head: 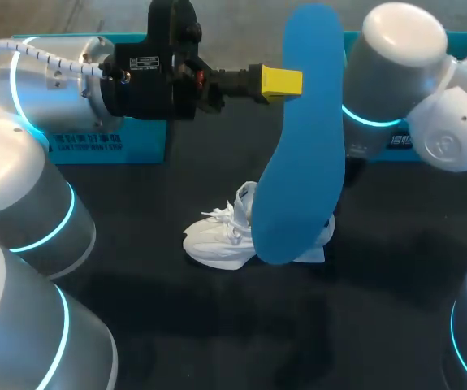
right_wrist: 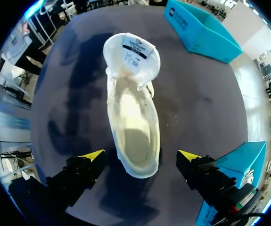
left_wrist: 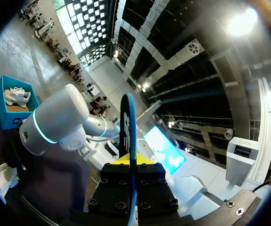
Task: Take the shoe out of the shoebox, open the shoe tongue, remove and reinsert the insole, then place the shoe into the shoebox
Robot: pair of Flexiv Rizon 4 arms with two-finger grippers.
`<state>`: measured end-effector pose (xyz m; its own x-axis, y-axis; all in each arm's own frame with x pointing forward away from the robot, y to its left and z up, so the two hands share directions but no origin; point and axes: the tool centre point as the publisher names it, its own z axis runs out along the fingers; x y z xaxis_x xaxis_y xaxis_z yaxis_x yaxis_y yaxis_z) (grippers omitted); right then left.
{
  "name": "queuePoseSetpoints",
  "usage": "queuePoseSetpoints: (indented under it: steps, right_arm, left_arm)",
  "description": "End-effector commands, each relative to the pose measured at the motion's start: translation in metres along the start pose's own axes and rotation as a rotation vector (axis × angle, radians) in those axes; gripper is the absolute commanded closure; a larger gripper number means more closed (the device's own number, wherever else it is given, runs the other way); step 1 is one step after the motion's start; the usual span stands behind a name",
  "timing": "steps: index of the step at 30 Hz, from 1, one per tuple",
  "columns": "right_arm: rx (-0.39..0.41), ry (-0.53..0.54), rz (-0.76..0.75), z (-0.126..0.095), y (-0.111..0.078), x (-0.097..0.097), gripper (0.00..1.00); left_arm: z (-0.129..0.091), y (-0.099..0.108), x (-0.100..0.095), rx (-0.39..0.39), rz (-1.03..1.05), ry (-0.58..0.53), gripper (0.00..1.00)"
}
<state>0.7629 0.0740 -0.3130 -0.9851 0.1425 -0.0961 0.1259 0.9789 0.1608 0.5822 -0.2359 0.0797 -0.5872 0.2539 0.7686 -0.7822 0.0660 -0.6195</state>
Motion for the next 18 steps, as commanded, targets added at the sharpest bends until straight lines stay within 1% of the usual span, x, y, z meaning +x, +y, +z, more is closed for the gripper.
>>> queuePoseSetpoints:
  steps: [1, 5, 8, 13, 15, 18]
  right_arm:
    - [0.034, 0.023, -0.016, 0.007, 0.021, -0.019, 0.00]
    - [0.039, 0.040, -0.036, 0.015, 0.029, -0.035, 0.00]
    - [0.050, 0.052, -0.050, 0.023, 0.034, -0.041, 0.00]
    - [0.030, 0.050, -0.083, 0.034, 0.038, -0.041, 0.00]
    - [0.047, 0.063, -0.084, 0.038, 0.038, -0.040, 0.00]
    - [0.045, 0.062, -0.086, 0.043, 0.039, -0.037, 0.00]
  left_arm:
    - [0.002, 0.001, -0.001, 0.001, 0.000, -0.001, 1.00]
    - [0.002, 0.001, -0.001, 0.001, 0.000, -0.001, 1.00]
    - [0.002, 0.001, -0.001, 0.001, 0.000, -0.001, 1.00]
    - [0.002, 0.001, -0.001, 0.001, 0.000, -0.001, 1.00]
    - [0.002, 0.001, -0.001, 0.001, 0.000, -0.001, 1.00]
    - [0.002, 0.001, -0.001, 0.001, 0.000, -0.001, 1.00]
